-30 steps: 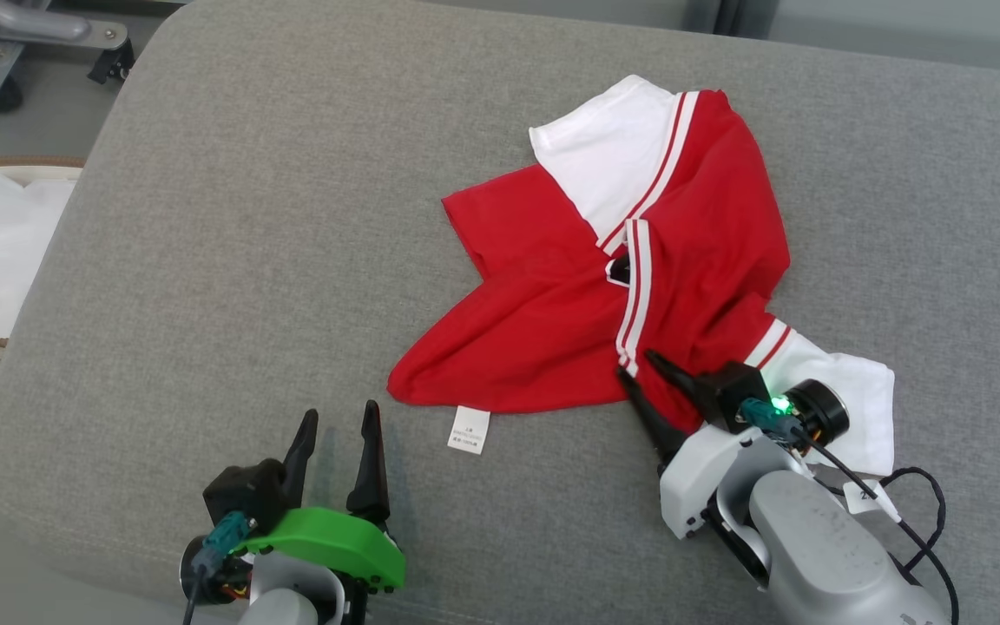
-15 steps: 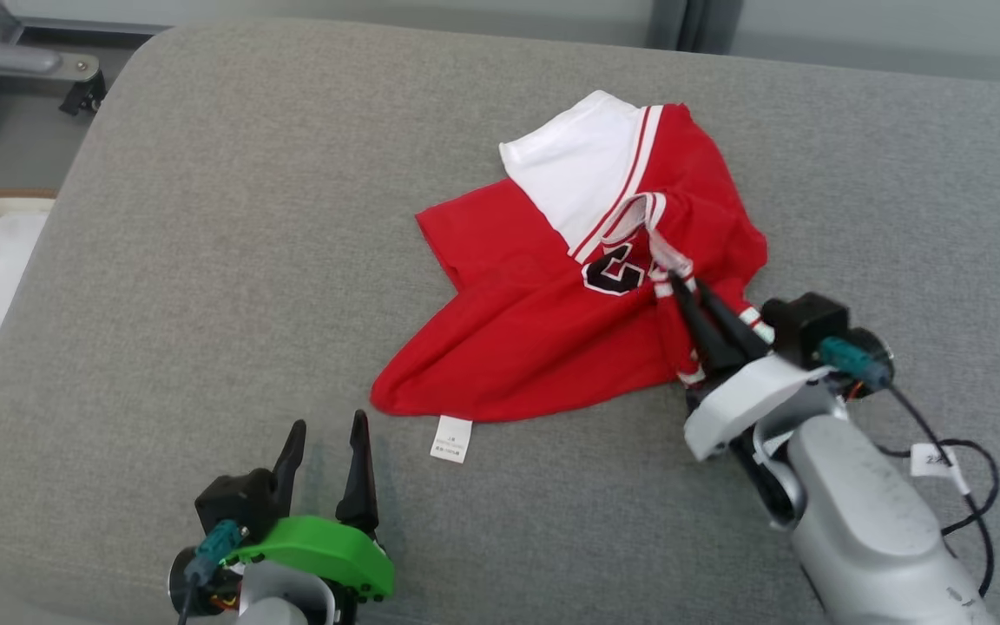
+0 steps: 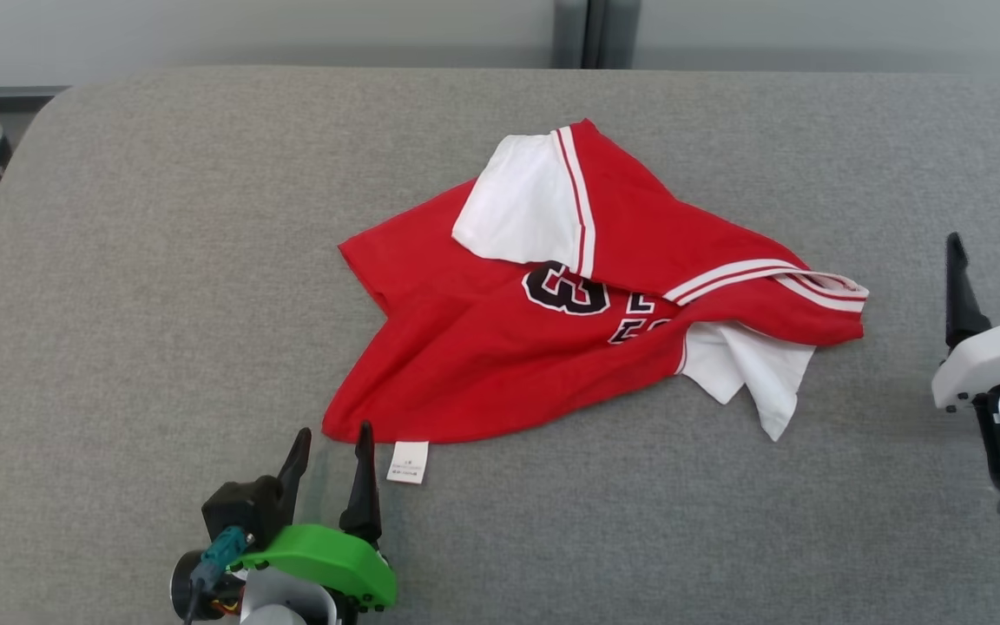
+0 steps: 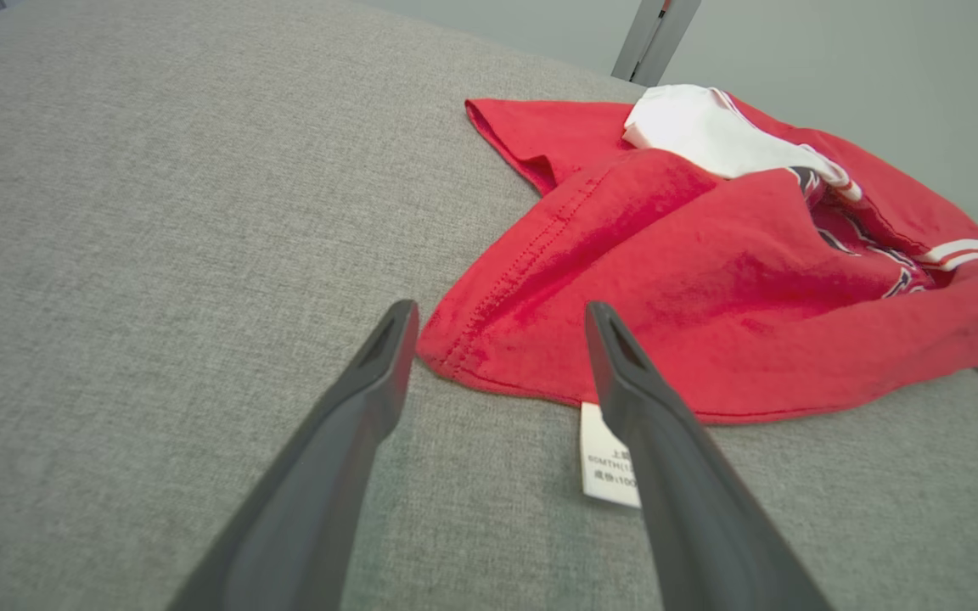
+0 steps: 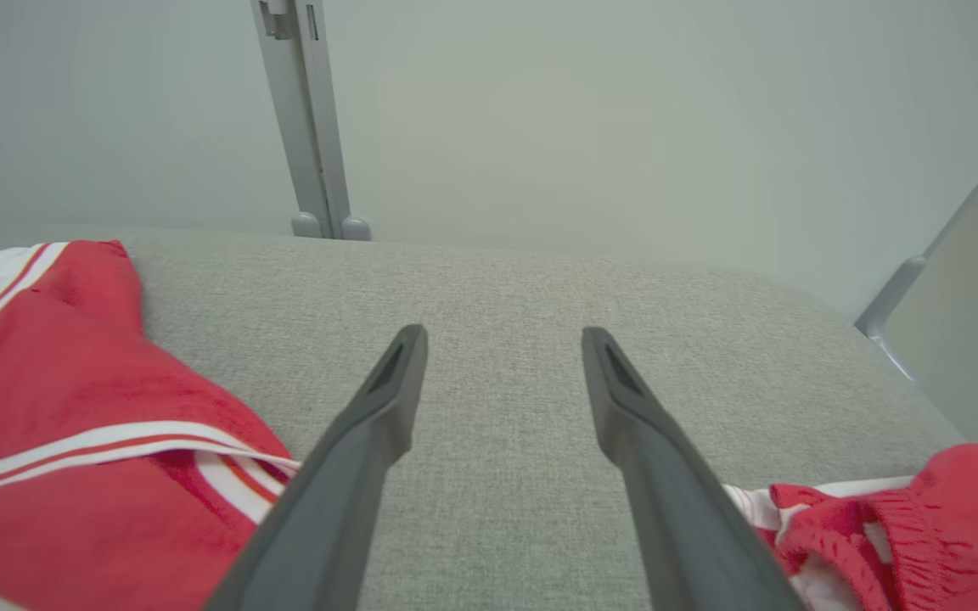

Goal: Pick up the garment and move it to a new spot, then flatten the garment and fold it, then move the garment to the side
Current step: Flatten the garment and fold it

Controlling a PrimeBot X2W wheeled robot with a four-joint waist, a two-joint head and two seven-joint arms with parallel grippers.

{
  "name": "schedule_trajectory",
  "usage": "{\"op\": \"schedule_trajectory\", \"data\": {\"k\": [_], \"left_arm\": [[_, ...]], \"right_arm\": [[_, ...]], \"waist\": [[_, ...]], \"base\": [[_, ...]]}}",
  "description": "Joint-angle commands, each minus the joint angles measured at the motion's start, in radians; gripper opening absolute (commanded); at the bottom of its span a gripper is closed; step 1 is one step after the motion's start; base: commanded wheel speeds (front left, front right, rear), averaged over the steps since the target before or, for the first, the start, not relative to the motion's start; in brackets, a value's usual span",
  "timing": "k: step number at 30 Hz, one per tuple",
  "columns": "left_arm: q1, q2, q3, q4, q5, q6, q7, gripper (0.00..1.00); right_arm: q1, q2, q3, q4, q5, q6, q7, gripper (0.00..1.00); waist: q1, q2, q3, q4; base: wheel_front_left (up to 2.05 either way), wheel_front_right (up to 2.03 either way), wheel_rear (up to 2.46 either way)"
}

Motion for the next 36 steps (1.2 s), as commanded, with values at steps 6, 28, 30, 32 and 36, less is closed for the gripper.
{"op": "schedule_trajectory", "data": {"k": [6, 28, 30, 32, 36], "left_arm": [[-0.019, 0.005, 0.021, -0.006, 0.041, 0.0, 0.0, 1.0], [0.135, 0.005, 0.141, -0.084, 0.281, 0.022, 0.0, 1.0], [0.151, 0.005, 0.148, -0.103, 0.299, 0.026, 0.0, 1.0], [0.17, 0.005, 0.153, -0.112, 0.318, 0.028, 0.0, 1.0], [0.188, 0.005, 0.164, -0.123, 0.33, 0.022, 0.0, 1.0]], "right_arm": [[0.002, 0.052, -0.056, -0.052, -0.082, -0.002, 0.0, 1.0], [0.322, 0.177, 0.146, -0.255, -0.027, -0.002, 0.0, 1.0], [0.349, 0.179, 0.135, -0.267, -0.024, -0.002, 0.0, 1.0], [0.382, 0.181, 0.139, -0.271, -0.027, -0.002, 0.0, 1.0], [0.419, 0.182, 0.151, -0.275, -0.015, -0.002, 0.0, 1.0]], "waist": [[0.0, 0.0, 0.012, -0.052], [0.0, 0.0, -0.149, -0.131], [0.0, 0.0, -0.156, -0.133], [0.0, 0.0, -0.16, -0.136], [0.0, 0.0, -0.162, -0.144]], "base": [[0.0, 0.0, 0.0], [0.0, 0.0, 0.0], [0.0, 0.0, 0.0], [0.0, 0.0, 0.0], [0.0, 0.0, 0.0]]}}
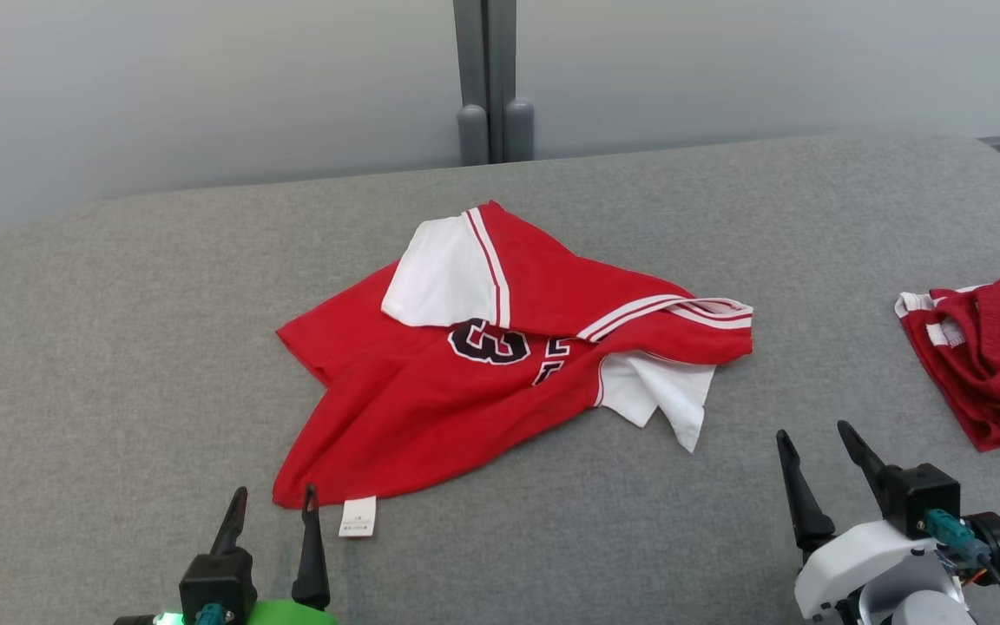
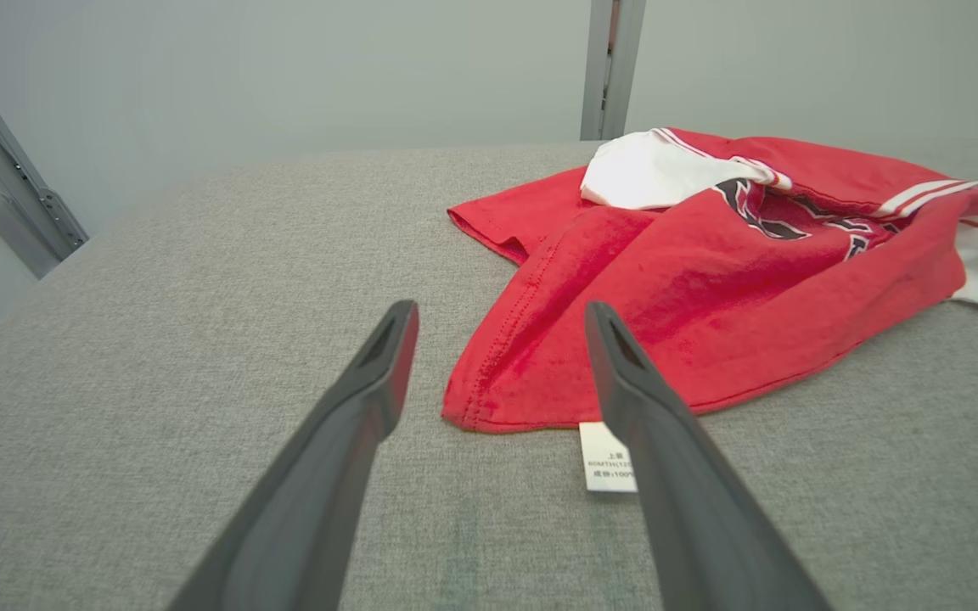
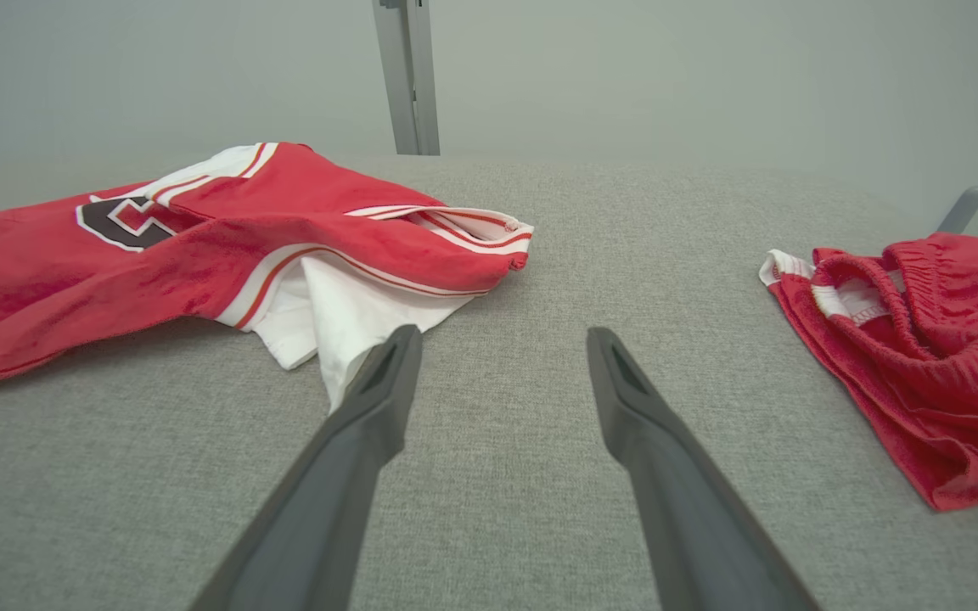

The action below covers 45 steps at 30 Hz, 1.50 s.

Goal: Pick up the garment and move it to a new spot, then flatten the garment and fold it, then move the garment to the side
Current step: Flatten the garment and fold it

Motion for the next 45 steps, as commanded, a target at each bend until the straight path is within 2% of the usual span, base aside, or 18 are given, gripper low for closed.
{"op": "schedule_trajectory", "data": {"k": [1, 8, 15, 22, 35, 43, 44, 45], "left_arm": [[0.013, 0.004, 0.006, -0.007, 0.005, 0.0, 0.0, 1.0], [-0.02, 0.004, 0.006, -0.006, -0.016, 0.005, 0.0, 1.0], [-0.085, 0.005, -0.009, 0.012, -0.05, -0.005, 0.0, 1.0], [-0.168, 0.004, -0.025, 0.092, -0.063, -0.03, 0.0, 1.0], [-0.244, 0.004, -0.016, 0.288, -0.145, -0.004, 0.001, 1.0], [-0.27, 0.004, -0.039, 0.335, -0.164, -0.008, 0.002, 1.0], [-0.27, 0.004, -0.044, 0.343, -0.165, -0.008, 0.003, 0.99], [-0.267, 0.004, -0.052, 0.356, -0.171, -0.009, 0.005, 0.67]], "right_arm": [[0.012, -0.002, 0.009, -0.002, 0.009, -0.002, 0.0, 1.0], [-0.022, -0.002, 0.078, 0.03, 0.035, -0.002, 0.0, 1.0], [-0.102, -0.002, 0.133, 0.096, 0.051, -0.002, 0.0, 1.0], [-0.157, -0.002, 0.138, 0.135, 0.051, -0.002, 0.0, 1.0], [-0.178, -0.002, 0.135, 0.138, 0.039, -0.002, 0.0, 1.0], [-0.177, -0.002, 0.142, 0.132, 0.033, -0.002, 0.0, 1.0], [-0.176, -0.002, 0.144, 0.133, 0.032, -0.002, 0.0, 1.0], [-0.175, -0.002, 0.146, 0.134, 0.032, -0.002, 0.0, 1.0]], "waist": [[0.0, 0.0, 0.001, -0.005], [0.0, 0.0, 0.037, -0.004], [0.0, 0.0, 0.109, 0.029], [0.0, 0.0, 0.178, 0.055], [0.0, 0.0, 0.23, 0.042], [0.0, 0.0, 0.236, 0.042], [0.0, 0.0, 0.236, 0.042], [0.0, 0.0, 0.235, 0.043]], "base": [[0.0, 0.0, 0.0], [0.0, 0.0, 0.0], [0.0, 0.0, 0.0], [0.0, 0.0, 0.0], [0.0, 0.0, 0.0], [0.0, 0.0, 0.0], [0.0, 0.0, 0.0], [0.0, 0.0, 0.0]]}}
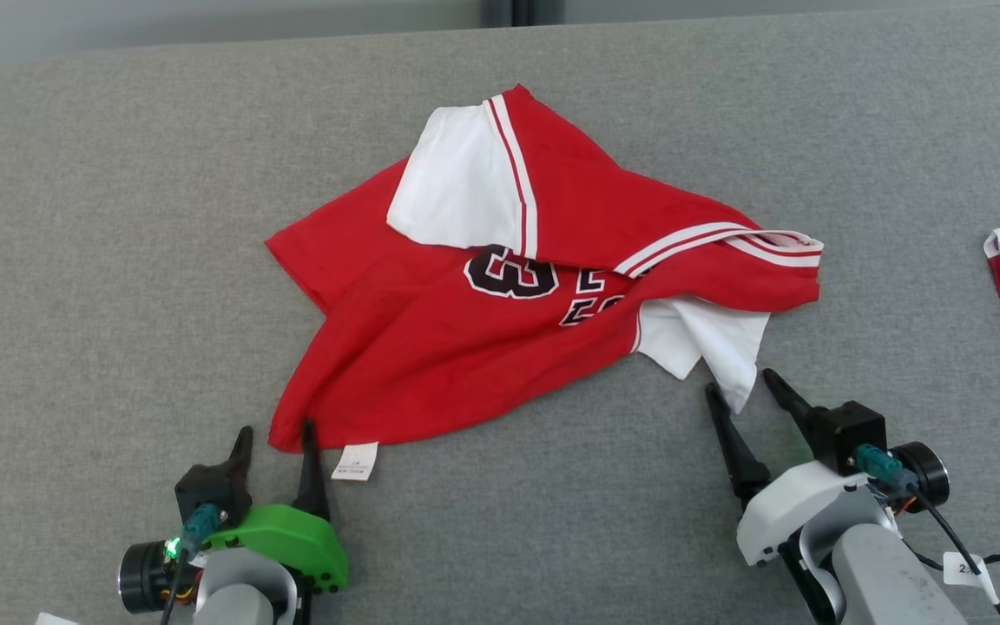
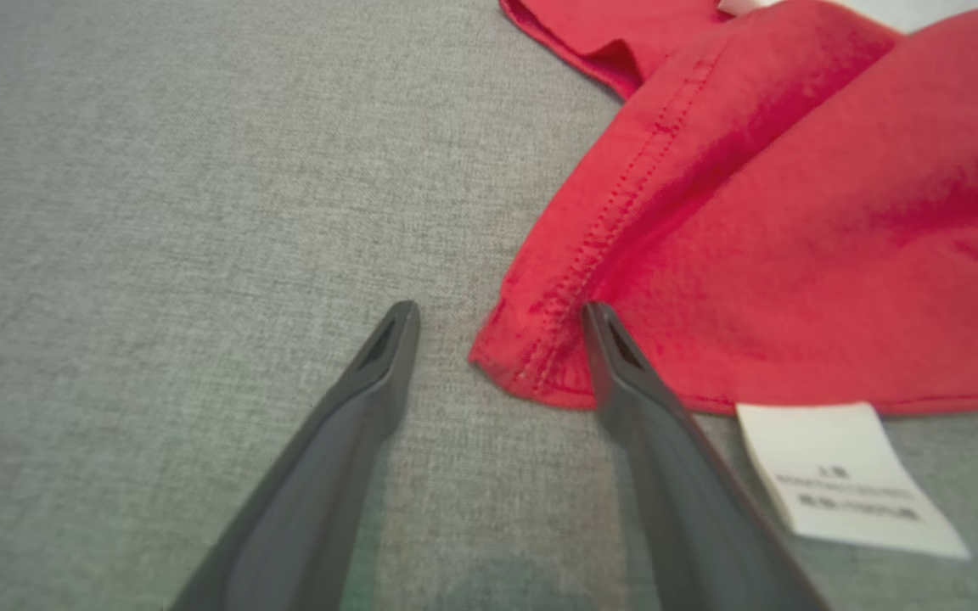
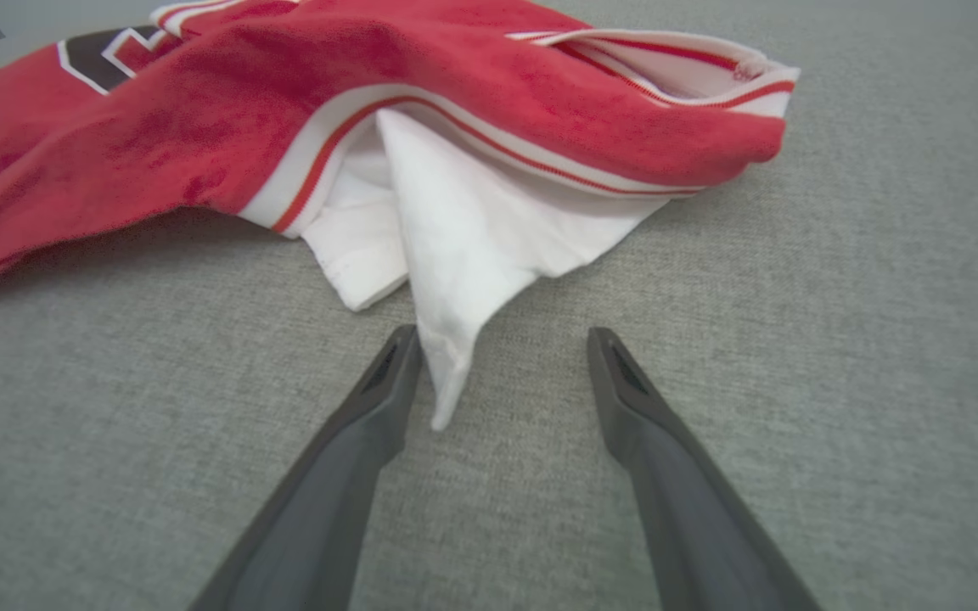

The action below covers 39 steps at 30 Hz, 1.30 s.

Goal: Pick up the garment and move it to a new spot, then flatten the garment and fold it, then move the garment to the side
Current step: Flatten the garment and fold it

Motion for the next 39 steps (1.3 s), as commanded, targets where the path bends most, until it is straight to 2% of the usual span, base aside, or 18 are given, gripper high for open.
{"op": "schedule_trajectory", "data": {"k": [1, 2, 4, 5, 6, 7, 8, 9, 10, 14, 19, 26, 31, 36, 39], "left_arm": [[0.007, 0.003, -0.013, 0.037, -0.011, -0.007, 0.012, 0.43], [0.007, 0.002, -0.019, 0.052, -0.022, -0.008, 0.014, 0.32], [0.005, 0.001, -0.031, 0.067, -0.033, -0.011, 0.014, 0.2], [0.004, 0.001, -0.037, 0.076, -0.039, -0.017, 0.014, 0.0], [0.004, 0.0, -0.045, 0.087, -0.045, -0.021, 0.015, 0.0], [0.002, 0.0, -0.049, 0.092, -0.047, -0.024, 0.017, 0.0], [0.0, 0.0, -0.051, 0.093, -0.049, -0.025, 0.017, 0.0], [-0.002, 0.001, -0.055, 0.094, -0.053, -0.025, 0.017, 0.0], [-0.002, 0.001, -0.059, 0.095, -0.055, -0.027, 0.017, 0.0], [0.003, 0.0, -0.073, 0.083, -0.061, -0.039, 0.016, 0.0], [0.021, 0.001, -0.055, 0.019, -0.053, -0.027, 0.009, 0.0], [0.031, 0.004, -0.001, -0.175, -0.019, -0.041, 0.006, 0.0], [-0.01, 0.004, 0.059, -0.329, 0.01, -0.079, 0.006, 0.0], [-0.087, 0.012, 0.092, -0.431, -0.072, -0.125, 0.013, 0.0], [-0.164, 0.02, 0.102, -0.51, -0.181, -0.138, 0.097, 0.0]], "right_arm": [[-0.004, -0.004, 0.004, 0.003, -0.005, -0.002, 0.0, 1.0], [-0.004, -0.004, 0.005, 0.007, -0.005, -0.002, 0.0, 1.0], [-0.004, -0.004, 0.008, 0.013, -0.008, -0.002, 0.0, 1.0], [-0.004, -0.004, 0.009, 0.014, -0.008, -0.002, 0.0, 1.0], [-0.005, -0.004, 0.009, 0.013, -0.007, -0.002, 0.0, 0.81], [-0.005, -0.004, 0.008, 0.008, -0.004, -0.002, 0.0, 0.38], [-0.004, -0.004, 0.007, 0.004, -0.003, -0.002, 0.0, 0.26], [-0.002, -0.004, 0.004, -0.004, -0.002, -0.002, 0.0, 0.2], [0.001, -0.004, 0.001, -0.008, 0.0, -0.002, 0.0, 0.0], [0.015, -0.004, -0.007, -0.027, 0.004, -0.002, 0.0, 0.0], [0.036, -0.004, -0.012, -0.078, 0.042, -0.002, 0.0, 0.0], [0.053, -0.006, -0.006, -0.273, 0.117, -0.002, 0.0, 0.0], [-0.001, -0.052, -0.04, -0.417, 0.189, -0.002, 0.0, 0.0], [-0.089, -0.122, -0.082, -0.521, 0.259, -0.002, 0.0, 0.0], [-0.16, -0.163, -0.104, -0.571, 0.312, -0.002, 0.0, 0.0]], "waist": [[0.0, 0.0, -0.001, 0.001], [0.0, 0.0, -0.001, 0.002], [0.0, 0.0, -0.002, 0.003], [0.0, 0.0, -0.002, 0.004], [0.0, 0.0, -0.001, 0.004], [0.0, 0.0, -0.001, 0.005], [0.0, 0.0, -0.001, 0.006], [0.0, 0.0, -0.002, 0.006], [0.0, 0.0, -0.003, 0.006], [0.0, 0.0, -0.01, 0.006], [0.0, 0.0, -0.037, 0.006], [0.0, 0.0, -0.085, -0.001], [0.0, 0.0, -0.126, -0.012], [0.0, 0.0, -0.168, -0.021], [0.0, 0.0, -0.183, -0.028]], "base": [[0.0, 0.0, 0.0], [0.0, 0.0, 0.0], [0.0, 0.0, 0.0], [0.0, 0.0, 0.0], [0.0, 0.0, 0.0], [0.0, 0.0, 0.0], [0.0, 0.0, 0.0], [0.0, 0.0, 0.0], [0.0, 0.0, 0.0], [0.0, 0.0, 0.0], [0.0, 0.0, 0.0], [0.0, 0.0, 0.0], [0.0, 0.0, 0.0], [0.0, 0.0, 0.0], [0.0, 0.0, 0.0]]}}
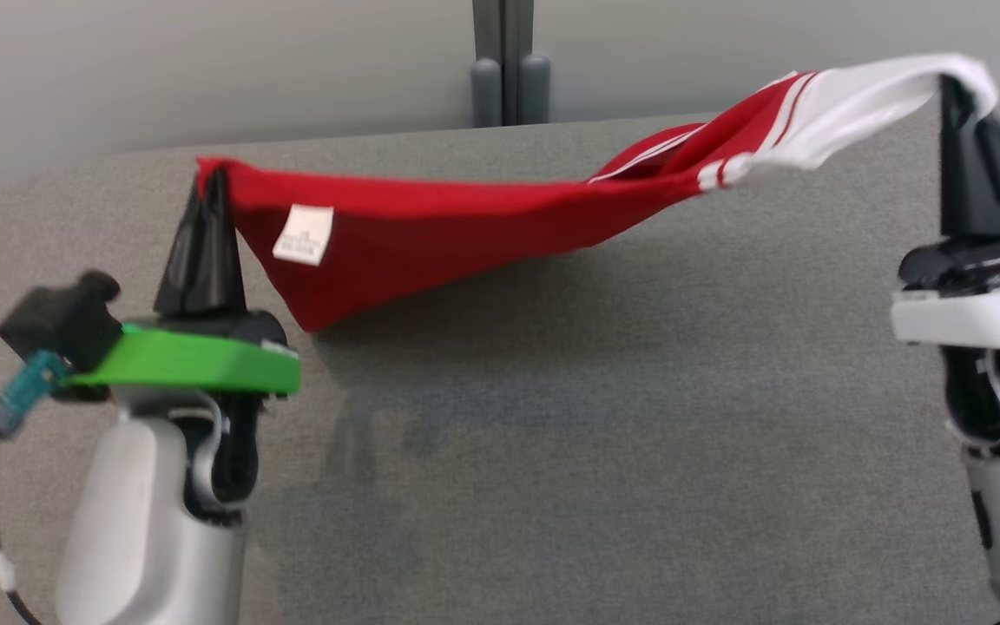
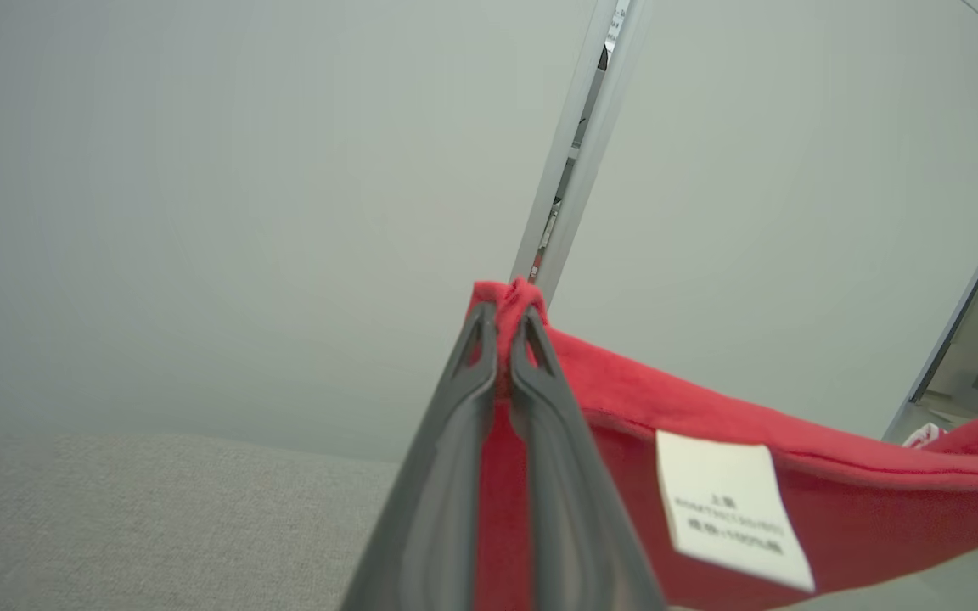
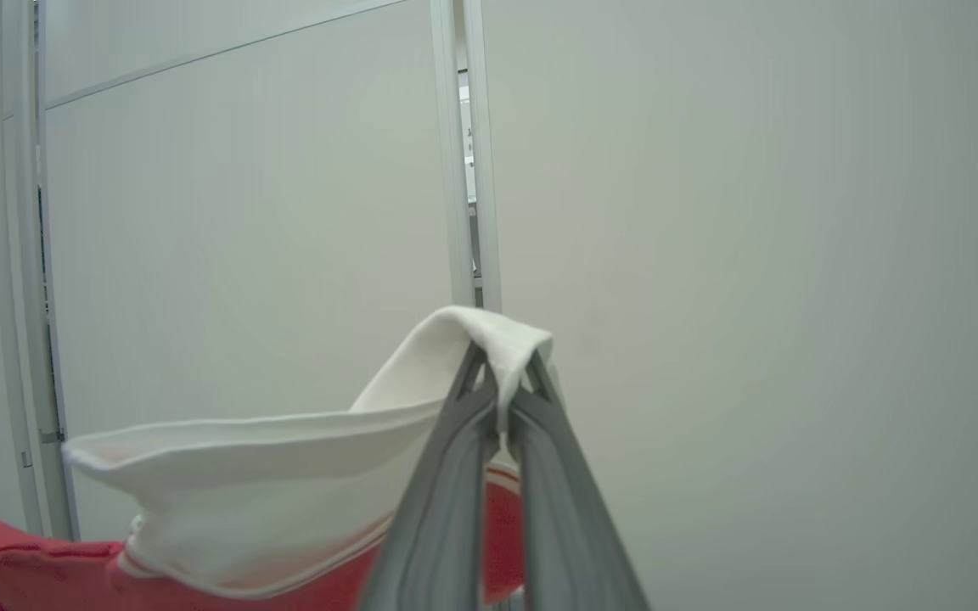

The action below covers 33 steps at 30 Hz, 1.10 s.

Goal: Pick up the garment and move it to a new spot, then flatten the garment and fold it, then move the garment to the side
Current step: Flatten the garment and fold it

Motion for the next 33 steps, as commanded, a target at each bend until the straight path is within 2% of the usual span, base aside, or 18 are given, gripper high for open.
{"op": "schedule_trajectory", "data": {"k": [1, 4, 8, 13, 16, 21, 22, 27, 30, 33], "left_arm": [[-0.05, 0.009, 0.013, -0.043, -0.059, -0.006, 0.047, 0.0], [-0.142, 0.01, 0.046, -0.129, -0.172, 0.0, 0.161, 0.0], [-0.268, 0.024, 0.089, -0.21, -0.267, 0.056, 0.304, 0.0], [-0.387, 0.039, 0.107, -0.228, -0.317, 0.136, 0.434, 0.0], [-0.437, 0.048, 0.108, -0.199, -0.311, 0.166, 0.465, 0.0], [-0.558, 0.069, 0.125, -0.095, -0.254, 0.192, 0.402, 0.0], [-0.597, 0.088, 0.12, -0.064, -0.215, 0.187, 0.368, 0.0], [-0.776, 0.108, 0.124, 0.092, -0.123, 0.177, 0.173, 0.0], [-0.84, 0.095, 0.151, 0.165, -0.129, 0.17, 0.081, 0.0], [-0.842, 0.089, 0.171, 0.226, -0.145, 0.147, 0.015, 0.0]], "right_arm": [[-0.036, -0.029, -0.001, -0.018, 0.017, -0.002, 0.0, 0.0], [-0.116, -0.08, 0.017, -0.038, 0.047, -0.002, 0.009, 0.0], [-0.241, -0.128, 0.032, -0.047, 0.08, -0.002, 0.064, 0.0], [-0.384, -0.164, 0.041, 0.011, 0.092, -0.002, 0.134, 0.0], [-0.458, -0.172, 0.051, 0.076, 0.084, -0.002, 0.149, 0.0], [-0.613, -0.163, 0.041, 0.223, 0.051, -0.002, 0.116, 0.0], [-0.662, -0.162, 0.038, 0.258, 0.033, -0.002, 0.099, 0.0], [-0.866, -0.136, -0.009, 0.421, -0.034, -0.002, 0.027, 0.0], [-0.936, -0.122, -0.028, 0.477, -0.056, -0.003, 0.007, 0.0], [-0.932, -0.116, -0.031, 0.514, -0.061, -0.003, 0.0, 0.0]], "waist": [[0.0, -0.0001, -0.017, -0.012], [0.0, -0.0001, -0.015, -0.02], [0.0, -0.0001, 0.016, -0.034], [0.0, -0.0001, 0.095, -0.042], [0.0, -0.0001, 0.161, -0.045], [0.0, -0.0001, 0.283, -0.049], [0.0, -0.0001, 0.31, -0.051], [0.0, -0.0001, 0.386, -0.058], [0.0, -0.0001, 0.403, -0.064], [0.0, -0.0001, 0.41, -0.066]], "base": [[0.0, 0.0, 0.0], [0.0, 0.0, 0.0], [0.0, 0.0, 0.0], [0.0, 0.0, 0.0], [0.0, 0.0, 0.0], [0.0, 0.0, 0.0], [0.0, 0.0, 0.0], [0.0, 0.0, 0.0], [0.0, 0.0, 0.0], [0.0, 0.0, 0.0]]}}
